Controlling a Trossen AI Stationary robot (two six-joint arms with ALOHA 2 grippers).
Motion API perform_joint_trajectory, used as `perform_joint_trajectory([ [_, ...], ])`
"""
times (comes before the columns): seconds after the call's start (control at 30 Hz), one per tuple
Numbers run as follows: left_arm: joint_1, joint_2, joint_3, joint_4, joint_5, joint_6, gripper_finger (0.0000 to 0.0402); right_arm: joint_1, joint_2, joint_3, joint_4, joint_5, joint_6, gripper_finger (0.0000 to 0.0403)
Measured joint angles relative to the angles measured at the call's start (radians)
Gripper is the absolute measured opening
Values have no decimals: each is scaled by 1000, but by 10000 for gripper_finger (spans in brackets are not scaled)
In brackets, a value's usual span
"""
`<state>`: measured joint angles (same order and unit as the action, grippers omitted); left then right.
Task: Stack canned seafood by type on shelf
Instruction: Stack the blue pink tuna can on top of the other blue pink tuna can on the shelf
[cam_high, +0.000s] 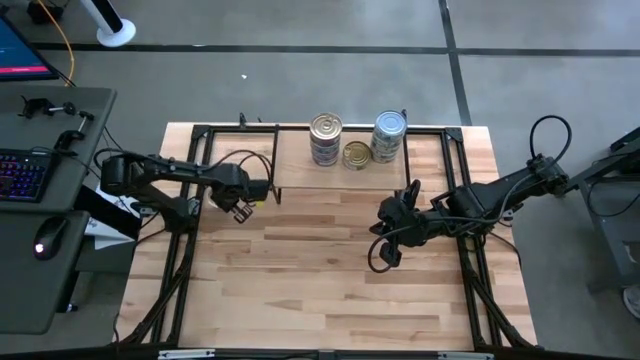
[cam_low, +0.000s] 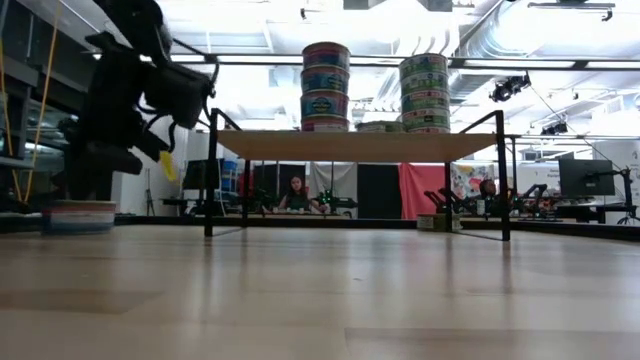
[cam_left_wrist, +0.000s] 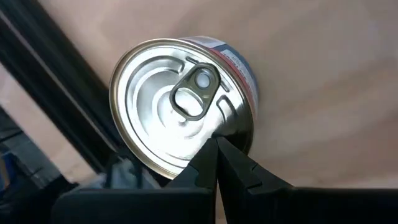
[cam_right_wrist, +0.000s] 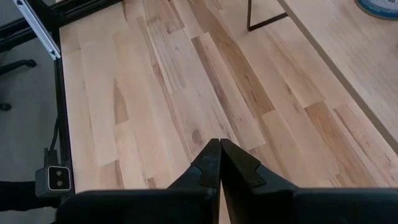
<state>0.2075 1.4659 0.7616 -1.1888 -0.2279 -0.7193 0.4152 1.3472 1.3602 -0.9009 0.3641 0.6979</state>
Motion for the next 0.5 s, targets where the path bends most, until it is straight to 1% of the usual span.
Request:
perform_joint_trajectory([
  [0.2,-150,-16,3,0,119,-104,0,0,0,0,0,0,0,0],
  [0.33,-280,-17,7,10,193,-177,0,0,0,0,2,0,0,0],
  [0.43,-375,-17,16,24,222,-227,0,-1,0,0,11,0,0,0],
  [0.5,-425,-17,22,28,223,-261,0,-6,0,0,13,0,0,0],
])
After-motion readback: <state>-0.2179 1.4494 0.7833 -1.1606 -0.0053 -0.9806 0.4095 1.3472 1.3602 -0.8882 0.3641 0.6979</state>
